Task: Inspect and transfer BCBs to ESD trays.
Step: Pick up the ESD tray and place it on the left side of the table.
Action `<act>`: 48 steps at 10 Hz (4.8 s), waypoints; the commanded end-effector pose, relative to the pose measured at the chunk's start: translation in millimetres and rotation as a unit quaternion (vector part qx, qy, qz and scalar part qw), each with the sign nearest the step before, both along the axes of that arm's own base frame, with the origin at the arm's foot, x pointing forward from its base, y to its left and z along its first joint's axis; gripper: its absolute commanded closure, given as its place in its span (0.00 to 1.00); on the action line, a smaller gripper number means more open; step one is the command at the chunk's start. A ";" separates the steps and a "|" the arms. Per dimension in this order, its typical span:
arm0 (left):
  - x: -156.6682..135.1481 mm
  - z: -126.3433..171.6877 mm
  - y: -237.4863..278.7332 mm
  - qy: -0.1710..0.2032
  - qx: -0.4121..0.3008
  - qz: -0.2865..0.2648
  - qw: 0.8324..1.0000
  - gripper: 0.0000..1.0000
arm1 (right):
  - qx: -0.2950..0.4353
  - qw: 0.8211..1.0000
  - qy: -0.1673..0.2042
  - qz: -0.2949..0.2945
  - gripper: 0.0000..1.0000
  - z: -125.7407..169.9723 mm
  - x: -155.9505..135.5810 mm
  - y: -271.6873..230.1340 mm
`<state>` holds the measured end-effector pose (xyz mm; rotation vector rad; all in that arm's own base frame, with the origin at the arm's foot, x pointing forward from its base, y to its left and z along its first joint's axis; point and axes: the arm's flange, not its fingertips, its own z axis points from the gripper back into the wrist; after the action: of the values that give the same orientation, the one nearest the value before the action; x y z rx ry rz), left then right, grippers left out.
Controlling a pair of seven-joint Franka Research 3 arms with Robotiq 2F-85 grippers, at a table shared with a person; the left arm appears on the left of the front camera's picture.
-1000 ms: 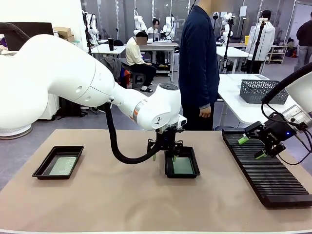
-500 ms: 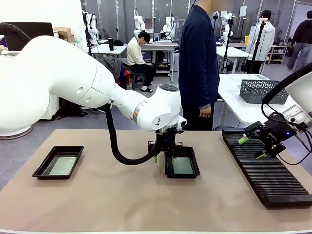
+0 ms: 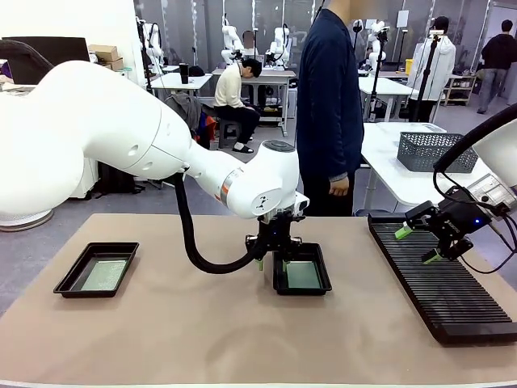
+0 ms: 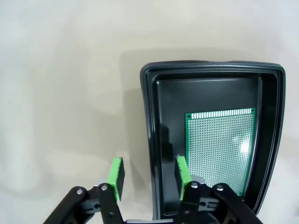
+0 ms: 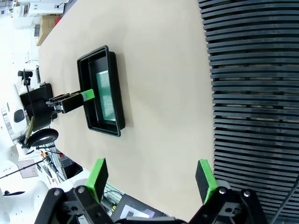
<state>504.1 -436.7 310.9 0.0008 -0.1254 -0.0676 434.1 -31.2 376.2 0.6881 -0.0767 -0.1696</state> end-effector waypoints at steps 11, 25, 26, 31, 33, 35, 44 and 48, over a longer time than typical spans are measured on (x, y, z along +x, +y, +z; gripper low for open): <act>6.3 -0.6 1.2 0.005 -0.014 0.020 1.000 0.96 | -0.005 1.000 0.004 -0.010 0.00 1.9 -0.2 1.1; 7.5 2.7 23.9 0.012 -0.080 0.017 0.997 0.97 | -0.005 1.000 0.004 -0.010 0.00 1.9 -0.2 1.1; 9.4 5.0 33.6 0.012 -0.100 0.016 0.995 0.97 | -0.005 1.000 0.004 -0.010 0.00 1.9 -0.2 1.1; 12.6 20.4 81.7 0.002 -0.173 0.000 0.985 0.97 | -0.005 1.000 0.004 -0.010 0.00 1.9 -0.2 1.1; 15.1 27.4 110.8 0.001 -0.197 -0.004 0.980 0.97 | -0.005 1.000 0.004 -0.010 0.00 1.9 -0.2 1.1; 13.7 36.4 143.8 -0.003 -0.210 0.000 0.978 0.97 | -0.005 1.000 0.004 -0.010 0.00 1.9 -0.2 1.1; -14.8 54.8 309.9 0.010 -0.197 -0.007 0.980 0.97 | -0.005 1.000 0.004 -0.010 0.00 1.9 -0.2 1.1; -23.5 43.1 352.4 0.009 -0.189 -0.001 0.982 0.97 | -0.005 1.000 0.004 -0.010 0.00 1.9 -0.2 1.1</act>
<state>487.7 -93.4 355.9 -0.3549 -0.1091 -0.0377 434.3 -31.3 376.5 0.6878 -0.0774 -0.1695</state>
